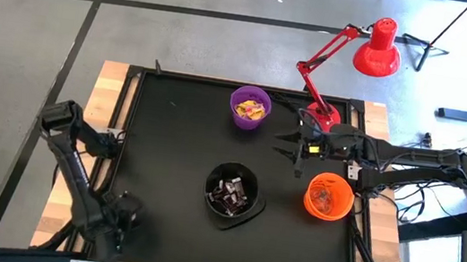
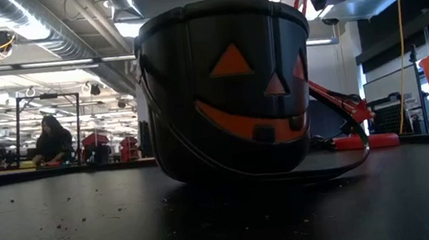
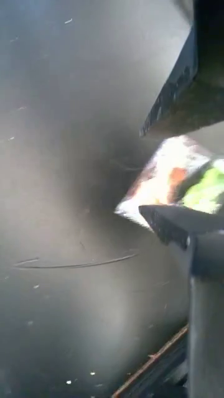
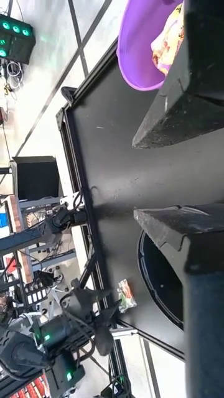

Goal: Sort candy
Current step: Put the orange gummy into the orange bucket

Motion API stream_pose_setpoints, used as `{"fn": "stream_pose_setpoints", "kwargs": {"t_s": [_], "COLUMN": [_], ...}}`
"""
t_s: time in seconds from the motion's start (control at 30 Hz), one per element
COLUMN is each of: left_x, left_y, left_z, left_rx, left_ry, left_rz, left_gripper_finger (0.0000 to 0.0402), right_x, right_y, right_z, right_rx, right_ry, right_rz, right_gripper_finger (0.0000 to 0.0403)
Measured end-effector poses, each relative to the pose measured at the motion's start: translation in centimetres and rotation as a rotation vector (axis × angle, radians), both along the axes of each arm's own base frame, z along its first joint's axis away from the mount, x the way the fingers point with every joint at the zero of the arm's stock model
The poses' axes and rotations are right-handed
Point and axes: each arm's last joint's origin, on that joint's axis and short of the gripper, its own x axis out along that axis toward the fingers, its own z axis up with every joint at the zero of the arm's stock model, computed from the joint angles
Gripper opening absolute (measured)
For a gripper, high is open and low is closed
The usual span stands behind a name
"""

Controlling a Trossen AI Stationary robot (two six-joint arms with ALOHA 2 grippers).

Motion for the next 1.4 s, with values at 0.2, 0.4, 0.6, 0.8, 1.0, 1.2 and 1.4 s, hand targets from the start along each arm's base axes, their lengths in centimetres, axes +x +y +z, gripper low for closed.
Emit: {"fn": "stream_pose_setpoints", "kwargs": {"t_s": [0.2,0.4,0.6,0.8,1.0,1.2,1.4], "left_x": [-0.3,-0.6,-0.3,0.2,0.3,0.3,0.8], "left_y": [0.8,0.8,1.7,2.2,2.6,3.8,5.5], "left_z": [-2.7,-5.7,-6.3,-6.4,-6.2,-4.3,-0.5], "left_rx": [-0.088,-0.274,-0.264,-0.258,-0.241,-0.169,-0.058], "left_ry": [0.091,0.014,0.049,0.077,0.061,-0.107,-0.43], "left_rz": [0.068,0.07,0.074,0.03,-0.003,0.02,-0.009], "left_gripper_finger": [0.0212,0.0224,0.0223,0.0172,0.0073,0.0009,0.0002], "right_x": [0.2,0.5,0.9,1.0,1.1,1.1,1.2], "right_y": [0.1,0.0,0.0,0.0,-0.1,-0.1,0.0], "right_z": [-0.3,-0.6,-0.9,-1.0,-0.9,-0.7,-0.5], "right_rx": [0.006,0.007,0.002,0.001,-0.007,-0.008,0.008], "right_ry": [0.015,0.034,0.041,0.048,0.033,0.01,-0.004], "right_rz": [0.017,0.017,0.0,-0.001,-0.015,-0.014,0.009], "right_gripper_finger": [0.0166,0.0166,0.0166,0.0166,0.0166,0.0166,0.0166]}}
